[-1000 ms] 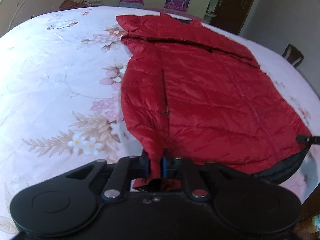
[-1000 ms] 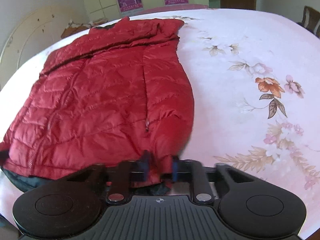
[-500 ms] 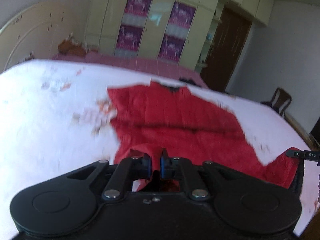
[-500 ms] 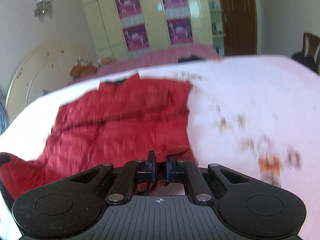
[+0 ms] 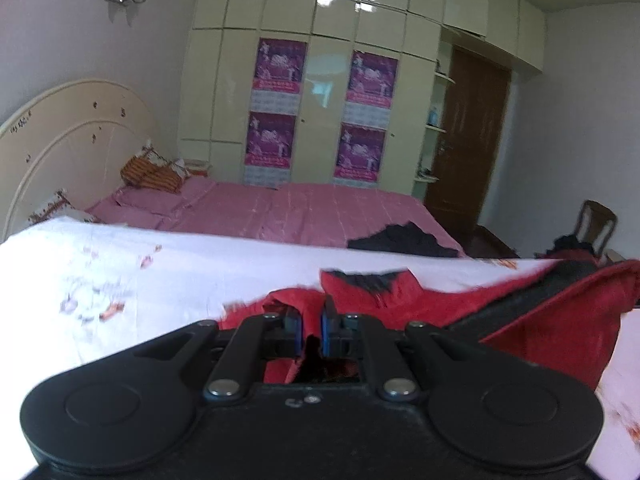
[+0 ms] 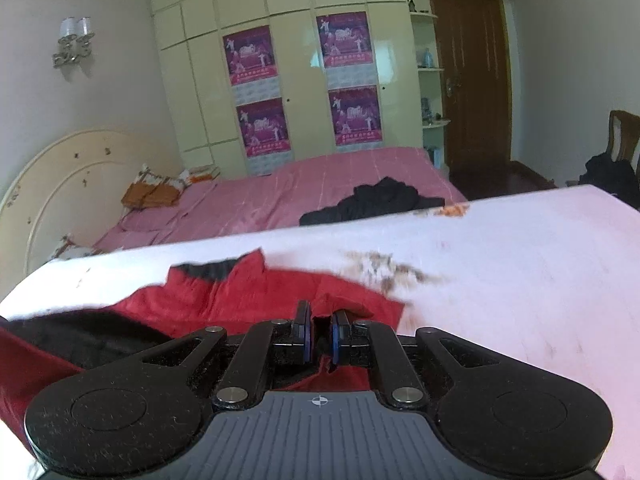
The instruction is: Fold large clothes
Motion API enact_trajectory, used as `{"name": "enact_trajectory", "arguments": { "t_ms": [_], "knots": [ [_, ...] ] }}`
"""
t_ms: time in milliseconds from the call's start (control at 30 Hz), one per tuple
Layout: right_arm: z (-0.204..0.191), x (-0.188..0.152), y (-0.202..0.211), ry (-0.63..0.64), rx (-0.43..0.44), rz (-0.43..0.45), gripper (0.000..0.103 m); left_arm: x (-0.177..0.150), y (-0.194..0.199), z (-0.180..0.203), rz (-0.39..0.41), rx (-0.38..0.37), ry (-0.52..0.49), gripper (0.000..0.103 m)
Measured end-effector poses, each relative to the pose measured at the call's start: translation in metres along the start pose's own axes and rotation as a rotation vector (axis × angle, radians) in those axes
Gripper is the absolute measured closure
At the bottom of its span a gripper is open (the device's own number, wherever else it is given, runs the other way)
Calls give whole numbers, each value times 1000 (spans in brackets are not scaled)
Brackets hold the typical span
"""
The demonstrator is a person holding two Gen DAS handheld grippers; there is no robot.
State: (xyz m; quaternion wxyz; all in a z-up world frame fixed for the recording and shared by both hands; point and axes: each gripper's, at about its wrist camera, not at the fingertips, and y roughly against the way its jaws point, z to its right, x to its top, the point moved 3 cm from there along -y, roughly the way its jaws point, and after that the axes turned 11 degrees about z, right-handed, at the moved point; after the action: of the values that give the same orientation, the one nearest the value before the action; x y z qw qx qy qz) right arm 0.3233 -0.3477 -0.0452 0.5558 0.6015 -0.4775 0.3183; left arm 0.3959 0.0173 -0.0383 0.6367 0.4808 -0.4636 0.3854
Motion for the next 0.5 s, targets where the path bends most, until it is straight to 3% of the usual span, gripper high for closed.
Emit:
{"name": "enact_trajectory", "arguments": {
  "t_ms": [300,500],
  "knots": [
    [6,15,-116,44,-58,-2,94,5,-97,-6,14,113,-52,95],
    [9,3,-183,36,-73,-56,94,-11,-153,-13,-44,151,-84,95]
  ]
}}
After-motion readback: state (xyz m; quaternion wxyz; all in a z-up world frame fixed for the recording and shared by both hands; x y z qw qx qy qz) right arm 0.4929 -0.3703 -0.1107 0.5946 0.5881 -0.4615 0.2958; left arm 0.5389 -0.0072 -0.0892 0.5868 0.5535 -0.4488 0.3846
